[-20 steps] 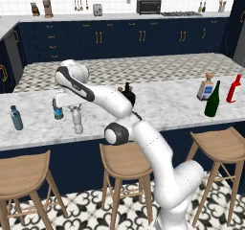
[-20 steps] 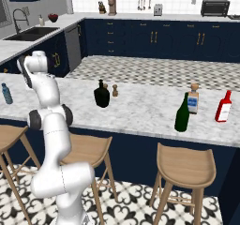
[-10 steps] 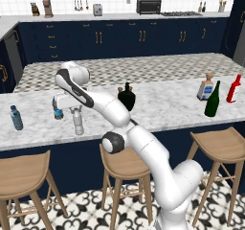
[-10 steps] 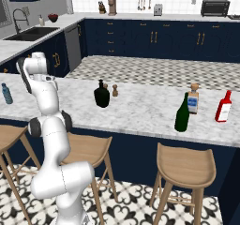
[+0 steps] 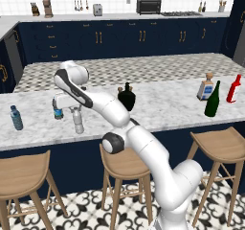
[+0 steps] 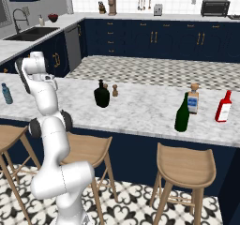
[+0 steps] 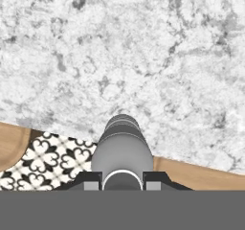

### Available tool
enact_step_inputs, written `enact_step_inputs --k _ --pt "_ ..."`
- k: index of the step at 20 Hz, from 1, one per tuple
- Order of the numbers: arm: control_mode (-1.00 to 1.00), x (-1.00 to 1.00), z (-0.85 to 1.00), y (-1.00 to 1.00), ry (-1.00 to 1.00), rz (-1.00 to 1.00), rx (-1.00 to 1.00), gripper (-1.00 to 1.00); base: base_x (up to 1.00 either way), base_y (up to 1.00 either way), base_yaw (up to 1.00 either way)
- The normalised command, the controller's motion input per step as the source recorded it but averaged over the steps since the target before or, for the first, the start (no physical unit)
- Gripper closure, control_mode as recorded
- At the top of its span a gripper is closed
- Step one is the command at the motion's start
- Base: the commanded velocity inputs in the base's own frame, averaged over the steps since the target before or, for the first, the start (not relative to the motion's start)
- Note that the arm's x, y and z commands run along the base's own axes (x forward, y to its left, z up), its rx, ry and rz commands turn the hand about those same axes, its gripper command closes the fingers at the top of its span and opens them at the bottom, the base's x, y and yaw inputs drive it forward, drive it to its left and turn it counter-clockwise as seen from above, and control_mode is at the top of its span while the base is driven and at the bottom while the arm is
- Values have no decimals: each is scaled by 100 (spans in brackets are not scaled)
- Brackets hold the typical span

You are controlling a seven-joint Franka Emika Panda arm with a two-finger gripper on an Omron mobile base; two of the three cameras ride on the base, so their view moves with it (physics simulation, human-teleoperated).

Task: Move the plastic bottles in the middle to the plastics group, and the glass bottles in the middle to the glass group.

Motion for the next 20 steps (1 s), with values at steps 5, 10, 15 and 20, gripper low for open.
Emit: enact_step_inputs --k 5,10,15,20 --pt "-100 1 0 0 -6 0 0 100 0 0 0" --pt "-100 2 0 0 -2 0 3 100 0 0 0" --pt "-100 7 -2 0 -4 0 1 100 0 0 0" --pt "-100 0 -3 0 -2 0 0 100 0 0 0"
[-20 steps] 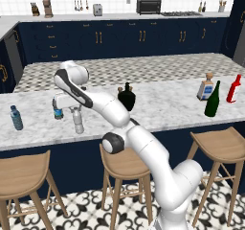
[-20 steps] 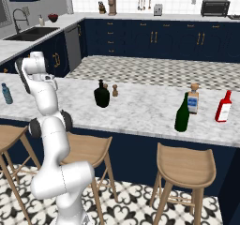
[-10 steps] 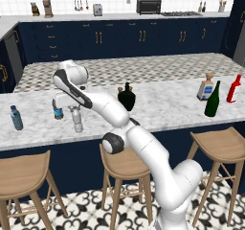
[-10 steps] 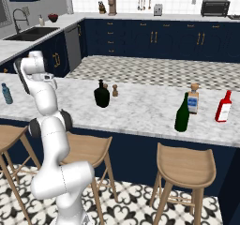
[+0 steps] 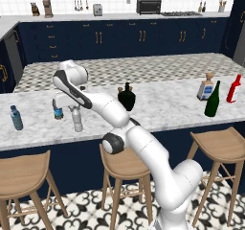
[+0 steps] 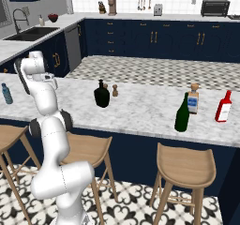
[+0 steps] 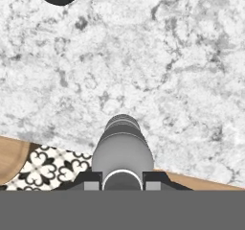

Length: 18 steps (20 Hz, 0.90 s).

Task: Move the plastic bottles in the middle to the plastics group, and the glass bottles in the middle to the glass group.

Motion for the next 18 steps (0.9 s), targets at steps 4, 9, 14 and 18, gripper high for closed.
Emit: enact_step_inputs --k 4,9,14,18 --pt "-100 0 0 0 0 0 0 100 0 0 0" --pt "-100 0 0 0 0 0 0 100 0 0 0" --pt "-100 0 0 0 0 0 0 -100 0 0 0" --pt "-100 0 0 0 0 0 0 -100 0 0 0"
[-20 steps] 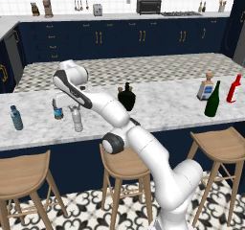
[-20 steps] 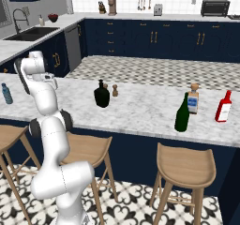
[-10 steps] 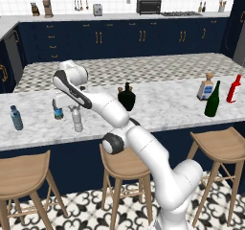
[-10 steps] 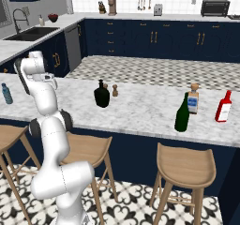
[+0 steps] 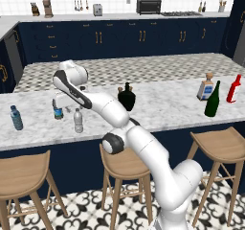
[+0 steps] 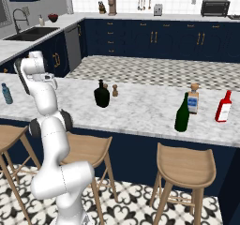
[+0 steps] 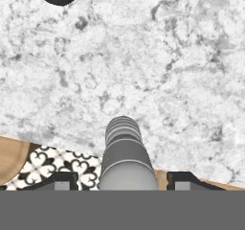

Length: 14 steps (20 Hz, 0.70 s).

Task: Move the plastic bottles in the middle to the plastics group, and the glass bottles in the middle to the glass group.

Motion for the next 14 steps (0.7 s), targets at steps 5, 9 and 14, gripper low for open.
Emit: enact_step_inputs --k 5,9,14 --pt "-100 1 0 0 0 0 0 -100 0 0 0" --pt "-100 36 41 -3 2 -3 1 -100 0 0 0" --pt "-100 95 77 -17 7 -7 9 -100 0 0 0"
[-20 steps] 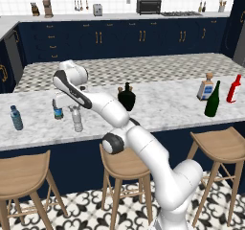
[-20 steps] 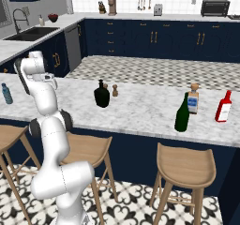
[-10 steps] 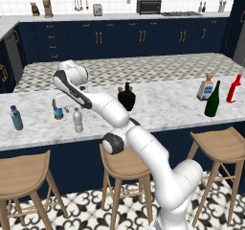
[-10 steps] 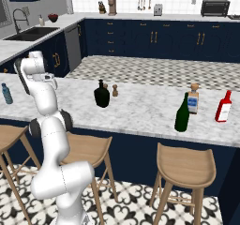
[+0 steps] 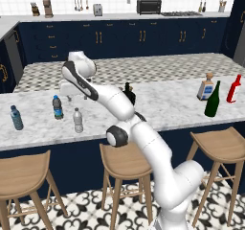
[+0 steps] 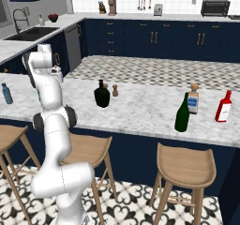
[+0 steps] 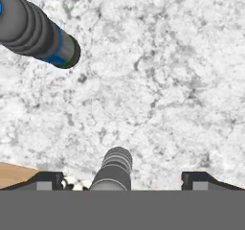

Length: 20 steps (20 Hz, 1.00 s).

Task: Move the plastic bottles in the middle to the plastics group, and the glass bottles in the middle to the glass group.

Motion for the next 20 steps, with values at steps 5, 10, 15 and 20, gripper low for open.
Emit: enact_step_inputs --k 5,10,15,20 --pt "-100 100 55 -43 10 -12 7 -100 0 0 0" --pt "-100 58 27 -45 -1 -9 -1 -100 0 0 0" --pt "-100 -9 64 -31 1 -19 -6 -100 0 0 0" --pt "-100 -20 46 -41 12 -22 -2 -100 0 0 0"
